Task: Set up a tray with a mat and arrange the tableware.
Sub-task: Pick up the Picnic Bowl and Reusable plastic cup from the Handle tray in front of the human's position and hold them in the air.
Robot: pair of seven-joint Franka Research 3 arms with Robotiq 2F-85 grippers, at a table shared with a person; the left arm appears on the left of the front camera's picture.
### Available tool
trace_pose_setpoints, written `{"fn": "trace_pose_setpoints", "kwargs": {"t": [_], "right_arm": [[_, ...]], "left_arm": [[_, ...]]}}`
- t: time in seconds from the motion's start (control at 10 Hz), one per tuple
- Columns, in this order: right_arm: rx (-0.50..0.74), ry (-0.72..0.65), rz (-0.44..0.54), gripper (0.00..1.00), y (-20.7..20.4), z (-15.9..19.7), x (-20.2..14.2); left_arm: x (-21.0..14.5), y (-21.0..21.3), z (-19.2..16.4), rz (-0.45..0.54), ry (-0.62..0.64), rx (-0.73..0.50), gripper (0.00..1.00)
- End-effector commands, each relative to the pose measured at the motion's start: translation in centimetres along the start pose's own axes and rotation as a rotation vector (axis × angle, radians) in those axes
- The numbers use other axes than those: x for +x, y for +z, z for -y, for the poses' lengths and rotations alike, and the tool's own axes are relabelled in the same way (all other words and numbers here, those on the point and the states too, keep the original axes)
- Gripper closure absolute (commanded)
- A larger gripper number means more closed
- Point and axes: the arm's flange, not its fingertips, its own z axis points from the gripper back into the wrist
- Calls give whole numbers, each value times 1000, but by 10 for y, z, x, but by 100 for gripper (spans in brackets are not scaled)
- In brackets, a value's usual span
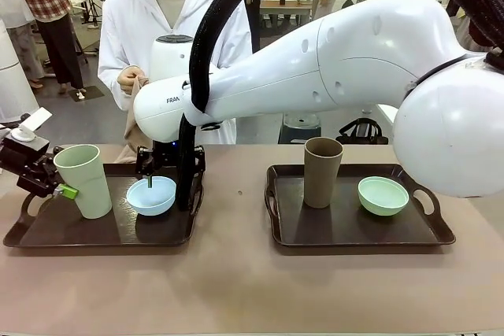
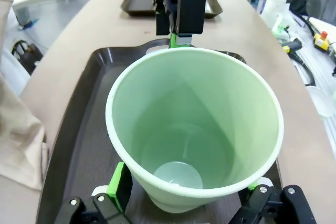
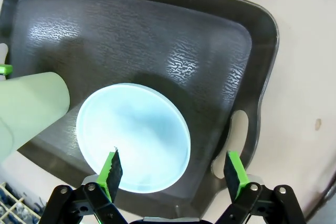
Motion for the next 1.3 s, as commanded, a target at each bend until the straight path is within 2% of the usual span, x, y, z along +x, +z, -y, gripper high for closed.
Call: {"fn": "trace_pose_setpoints", "kwargs": {"t": [0.0, 0.3, 0.6, 0.7, 0.8, 0.9, 1.0, 1.1, 1.2], "right_arm": [[0, 0, 0, 0, 0, 0, 0], [-43, -31, -26, 0, -25, -14, 7], [-52, -27, -43, 0, -36, -14, 7], [-48, -17, -21, 53, -35, -13, 5], [-48, -15, -8, 57, -33, -13, 6], [-47, -16, 3, 100, -31, -13, 5], [-48, -15, 9, 100, -30, -14, 5], [-49, -16, 12, 73, -30, -13, 5], [-52, -19, 16, 85, -30, -13, 5]], "left_arm": [[0, 0, 0, 0, 0, 0, 0], [-3, -14, -4, -35, 8, 22, 0], [-11, -24, -6, -29, 13, 16, 0], [-12, -26, -6, -20, 7, 25, 0], [-14, -24, -8, -13, -6, 25, 58], [-14, -23, -8, -14, -6, 29, 58], [-13, -22, -7, -12, -1, 27, 100], [-13, -23, -7, -12, 1, 26, 60], [-13, -22, -7, -12, 2, 25, 100]]}}
